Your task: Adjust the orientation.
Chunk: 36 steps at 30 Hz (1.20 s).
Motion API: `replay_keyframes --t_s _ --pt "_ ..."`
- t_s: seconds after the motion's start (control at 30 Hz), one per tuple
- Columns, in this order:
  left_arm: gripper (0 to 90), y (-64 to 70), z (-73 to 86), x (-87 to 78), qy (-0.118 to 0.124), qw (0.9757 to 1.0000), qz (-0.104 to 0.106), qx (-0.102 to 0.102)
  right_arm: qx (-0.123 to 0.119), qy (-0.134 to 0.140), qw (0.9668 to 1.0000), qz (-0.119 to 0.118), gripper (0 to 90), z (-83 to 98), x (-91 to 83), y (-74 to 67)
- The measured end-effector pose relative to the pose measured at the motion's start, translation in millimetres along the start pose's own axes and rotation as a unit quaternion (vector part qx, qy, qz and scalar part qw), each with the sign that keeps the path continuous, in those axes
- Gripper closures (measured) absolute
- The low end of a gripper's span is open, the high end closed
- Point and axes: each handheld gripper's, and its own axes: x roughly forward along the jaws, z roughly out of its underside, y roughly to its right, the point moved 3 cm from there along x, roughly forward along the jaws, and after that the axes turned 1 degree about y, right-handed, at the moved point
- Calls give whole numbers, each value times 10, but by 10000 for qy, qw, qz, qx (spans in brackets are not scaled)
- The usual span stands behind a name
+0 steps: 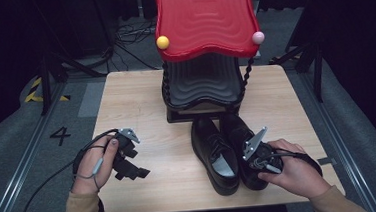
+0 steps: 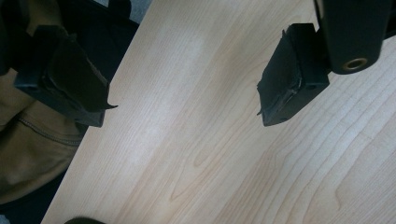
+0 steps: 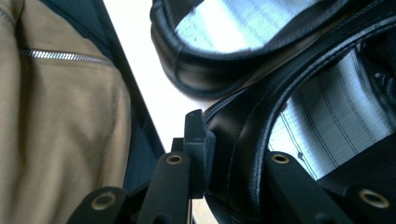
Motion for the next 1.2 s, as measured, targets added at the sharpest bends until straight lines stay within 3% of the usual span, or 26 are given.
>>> replay_keyframes --t_s 0.2,0.47,0.7,0.77,0.9,1.07,1.13,1.2 --pt "170 -7 9 -3 -5 10000 -6 -28 -36 5 9996 277 790 -59 122 134" --pt "171 -3 -2 13 -39 10000 -6 -2 -6 -117 9998 162 756 -3 294 199" --pt "171 -1 -2 11 -36 10000 2 -3 48 2 9998 179 698 8 324 176" --pt "171 -9 2 12 -34 10000 7 -10 239 148 9996 70 628 7 299 166" --pt "171 -6 3 3 -37 10000 6 -2 424 373 9983 133 556 13 222 189" --pt "170 3 0 5 -11 10000 -5 -15 642 565 9963 76 514 18 110 172" --pt "171 0 0 10 -41 10000 -15 -13 847 669 9942 -5 493 20 55 158" --pt "171 1 -1 10 -41 10000 -8 -6 958 732 9926 126 482 17 5 169"
